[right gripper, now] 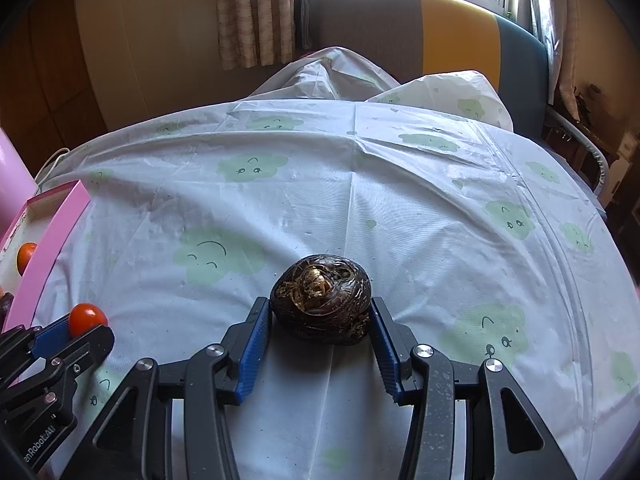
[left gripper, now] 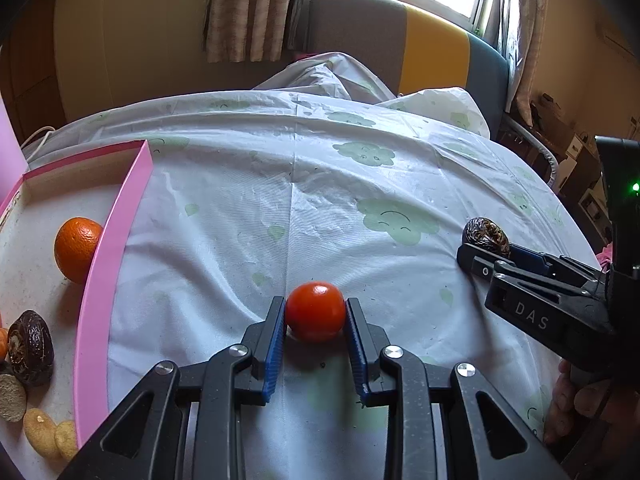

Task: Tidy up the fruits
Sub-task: 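Grasp the dark taro with right tool while left grasps the red cherry tomato, then carry the cherry tomato with left tool while right carries the taro into the tray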

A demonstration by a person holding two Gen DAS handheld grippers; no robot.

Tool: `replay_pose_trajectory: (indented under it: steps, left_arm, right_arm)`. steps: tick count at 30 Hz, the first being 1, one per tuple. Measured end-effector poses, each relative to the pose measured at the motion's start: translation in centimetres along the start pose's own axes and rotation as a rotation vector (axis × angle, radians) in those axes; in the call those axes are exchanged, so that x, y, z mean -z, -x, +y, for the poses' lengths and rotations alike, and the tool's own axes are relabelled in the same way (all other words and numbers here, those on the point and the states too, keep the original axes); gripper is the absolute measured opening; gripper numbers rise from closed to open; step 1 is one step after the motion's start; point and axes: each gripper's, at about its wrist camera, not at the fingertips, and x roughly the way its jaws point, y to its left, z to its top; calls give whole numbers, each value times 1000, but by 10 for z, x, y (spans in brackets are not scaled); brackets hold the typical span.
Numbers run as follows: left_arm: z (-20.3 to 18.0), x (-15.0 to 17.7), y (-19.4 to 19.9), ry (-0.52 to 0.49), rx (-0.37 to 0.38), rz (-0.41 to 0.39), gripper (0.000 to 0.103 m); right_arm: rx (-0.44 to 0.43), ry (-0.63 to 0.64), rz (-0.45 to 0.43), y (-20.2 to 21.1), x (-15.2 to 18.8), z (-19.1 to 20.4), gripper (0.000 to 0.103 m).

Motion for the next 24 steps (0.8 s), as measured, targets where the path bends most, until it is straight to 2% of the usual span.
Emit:
replay_pose_trajectory:
  steps: [13,24]
  left_arm:
    - [-1,-1,9,-1,-11,11,28]
    - [7,-6,66,-7,-34,-75,28]
  right_arm:
    - [6,6,-3,1,0,1,50]
    - [8,8,-4,1,1,1,50]
